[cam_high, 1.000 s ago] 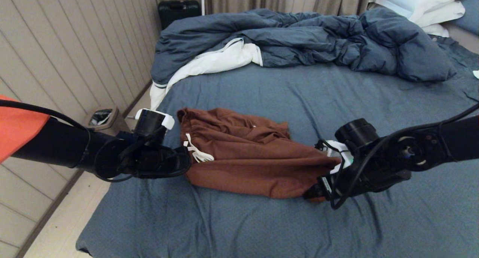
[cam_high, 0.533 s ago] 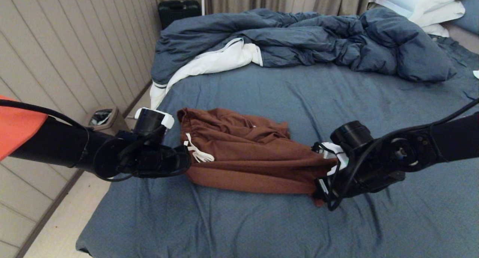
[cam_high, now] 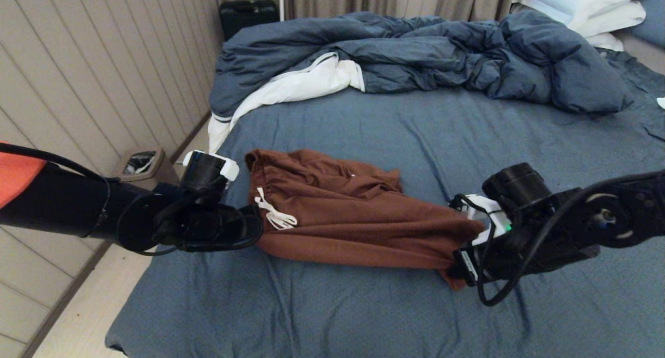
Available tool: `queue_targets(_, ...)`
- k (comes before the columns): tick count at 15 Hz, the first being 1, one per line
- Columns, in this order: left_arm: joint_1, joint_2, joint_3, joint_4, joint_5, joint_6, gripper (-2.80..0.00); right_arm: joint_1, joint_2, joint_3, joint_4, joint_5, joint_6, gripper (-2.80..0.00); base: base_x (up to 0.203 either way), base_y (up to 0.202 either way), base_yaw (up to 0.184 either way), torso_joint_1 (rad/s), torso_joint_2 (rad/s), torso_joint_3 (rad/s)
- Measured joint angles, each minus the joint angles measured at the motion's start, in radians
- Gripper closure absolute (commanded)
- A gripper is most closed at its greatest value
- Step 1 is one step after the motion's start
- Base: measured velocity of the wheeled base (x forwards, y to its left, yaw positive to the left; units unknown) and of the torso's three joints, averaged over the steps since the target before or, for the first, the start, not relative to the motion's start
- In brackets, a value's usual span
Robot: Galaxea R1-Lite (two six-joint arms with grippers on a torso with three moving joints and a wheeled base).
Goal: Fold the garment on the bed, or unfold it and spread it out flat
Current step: Fold the brown shorts
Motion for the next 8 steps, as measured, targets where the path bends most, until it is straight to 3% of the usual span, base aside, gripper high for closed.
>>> queue_targets(8, -0.07, -0.273, 0.191, 0.212, -0.006, -0.001, 0.0, 0.007, -0.262, 0.26, 0.04, 0.002, -0.001, 0.0, 0.0, 0.0, 0.0, 0.0, 0.0, 0.0)
